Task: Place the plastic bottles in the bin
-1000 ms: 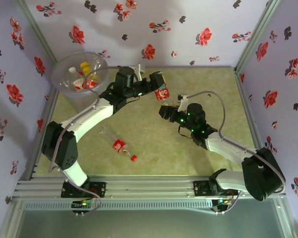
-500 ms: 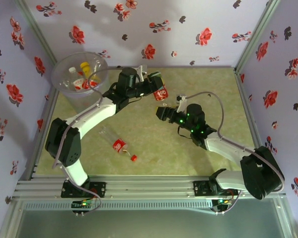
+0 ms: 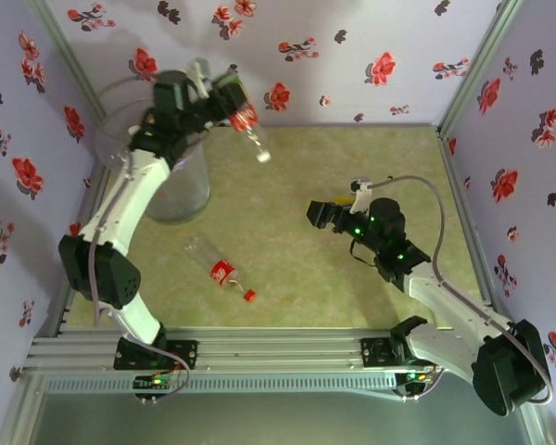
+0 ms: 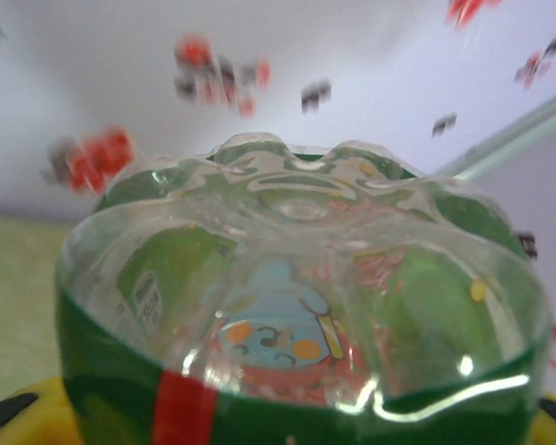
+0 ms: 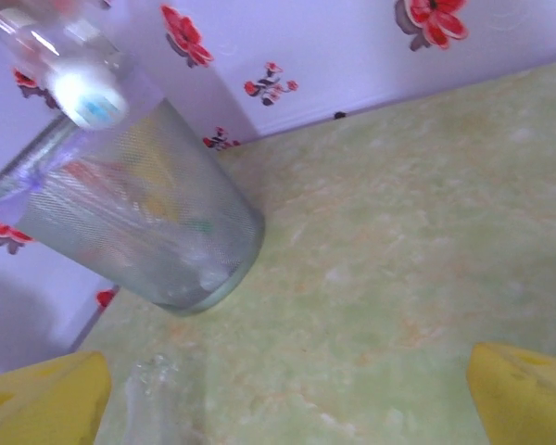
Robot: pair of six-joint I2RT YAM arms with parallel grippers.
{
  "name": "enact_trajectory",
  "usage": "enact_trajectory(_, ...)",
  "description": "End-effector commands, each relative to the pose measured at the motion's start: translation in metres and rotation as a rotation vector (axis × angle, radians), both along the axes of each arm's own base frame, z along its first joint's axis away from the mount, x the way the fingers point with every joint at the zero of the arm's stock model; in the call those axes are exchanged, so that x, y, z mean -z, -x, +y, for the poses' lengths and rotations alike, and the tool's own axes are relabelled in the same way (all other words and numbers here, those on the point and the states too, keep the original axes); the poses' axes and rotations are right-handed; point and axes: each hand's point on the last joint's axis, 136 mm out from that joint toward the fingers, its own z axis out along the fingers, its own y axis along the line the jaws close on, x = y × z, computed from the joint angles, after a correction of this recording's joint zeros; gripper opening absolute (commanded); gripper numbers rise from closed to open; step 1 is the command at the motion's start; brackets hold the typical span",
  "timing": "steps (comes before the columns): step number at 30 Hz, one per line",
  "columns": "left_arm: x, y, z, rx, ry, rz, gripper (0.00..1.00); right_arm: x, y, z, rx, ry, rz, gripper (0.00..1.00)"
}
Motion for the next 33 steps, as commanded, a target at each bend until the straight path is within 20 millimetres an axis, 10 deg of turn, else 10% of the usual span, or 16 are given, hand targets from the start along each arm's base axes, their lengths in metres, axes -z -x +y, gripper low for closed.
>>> enact_trajectory(1,-0.053,0.02,0.05,-0.073,-0.083,-0.091,0.39,0.041,0.002,-0.009,0.02,0.082,0.092,0.99)
enact_trajectory(7,-0.095,0.025,0.151,-0.309,-0.163,-0.142,0.3,0.063,-0.003,-0.005,0.005,0.096,0.143,0.99)
enact_trajectory(14,-0.076,0.032,0.259,-0.636,-0.371,-0.1,0.22,0.074,-0.002,-0.001,-0.019,0.113,0.166,0.99)
enact_trajectory(21,-0.033,0.031,0.295,-0.795,-0.524,-0.051,0.22,0.079,0.003,0.0,-0.032,0.104,0.189,0.99)
enact_trajectory(33,0.054,0.012,0.302,-0.712,-0.674,0.213,0.22,0.087,0.005,-0.005,-0.013,0.123,0.207,0.99)
